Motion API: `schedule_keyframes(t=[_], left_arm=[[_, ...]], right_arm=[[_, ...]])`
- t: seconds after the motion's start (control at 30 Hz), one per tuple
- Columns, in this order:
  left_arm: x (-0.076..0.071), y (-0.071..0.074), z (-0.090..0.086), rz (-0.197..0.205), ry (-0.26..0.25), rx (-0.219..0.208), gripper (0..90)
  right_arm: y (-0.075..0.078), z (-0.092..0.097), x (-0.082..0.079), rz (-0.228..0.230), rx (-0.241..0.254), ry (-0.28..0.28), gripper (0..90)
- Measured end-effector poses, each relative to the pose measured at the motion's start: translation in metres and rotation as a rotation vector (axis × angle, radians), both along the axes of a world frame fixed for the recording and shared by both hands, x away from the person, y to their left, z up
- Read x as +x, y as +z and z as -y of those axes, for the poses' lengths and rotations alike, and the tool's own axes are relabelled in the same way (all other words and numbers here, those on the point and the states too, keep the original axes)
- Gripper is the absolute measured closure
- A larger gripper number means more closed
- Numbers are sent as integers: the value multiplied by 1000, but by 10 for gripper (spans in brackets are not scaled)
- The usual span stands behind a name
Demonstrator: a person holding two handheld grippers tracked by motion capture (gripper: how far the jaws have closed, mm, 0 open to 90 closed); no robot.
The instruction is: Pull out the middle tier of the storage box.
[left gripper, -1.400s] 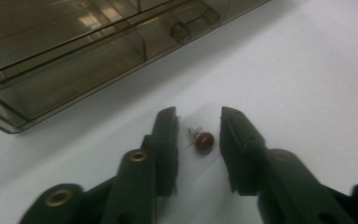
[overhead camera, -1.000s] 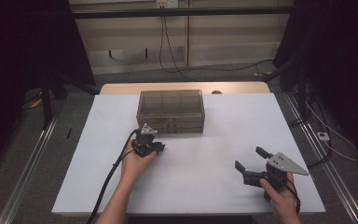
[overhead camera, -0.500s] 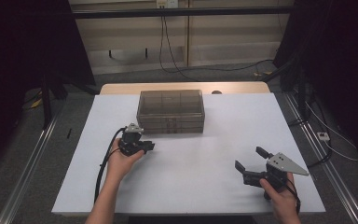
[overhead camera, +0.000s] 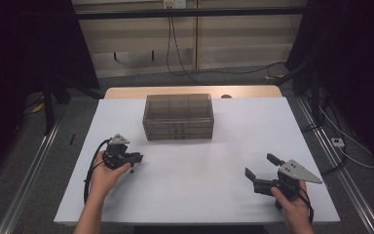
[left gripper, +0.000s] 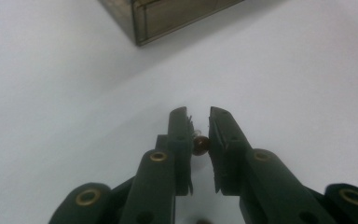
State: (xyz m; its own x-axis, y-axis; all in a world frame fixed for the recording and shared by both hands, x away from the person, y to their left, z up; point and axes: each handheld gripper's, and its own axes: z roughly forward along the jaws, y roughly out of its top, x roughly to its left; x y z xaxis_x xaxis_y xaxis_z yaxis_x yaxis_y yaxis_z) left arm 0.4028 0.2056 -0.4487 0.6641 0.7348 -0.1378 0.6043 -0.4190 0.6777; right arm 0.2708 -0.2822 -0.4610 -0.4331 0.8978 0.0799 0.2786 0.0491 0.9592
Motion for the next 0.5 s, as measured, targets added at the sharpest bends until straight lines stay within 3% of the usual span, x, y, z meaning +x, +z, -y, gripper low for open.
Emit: schedule_keyframes(t=[0.5], left_arm=[[-11,-8,-26,-19,30,31,796]], right_arm=[[0,-1,0,3,-1,2,38]])
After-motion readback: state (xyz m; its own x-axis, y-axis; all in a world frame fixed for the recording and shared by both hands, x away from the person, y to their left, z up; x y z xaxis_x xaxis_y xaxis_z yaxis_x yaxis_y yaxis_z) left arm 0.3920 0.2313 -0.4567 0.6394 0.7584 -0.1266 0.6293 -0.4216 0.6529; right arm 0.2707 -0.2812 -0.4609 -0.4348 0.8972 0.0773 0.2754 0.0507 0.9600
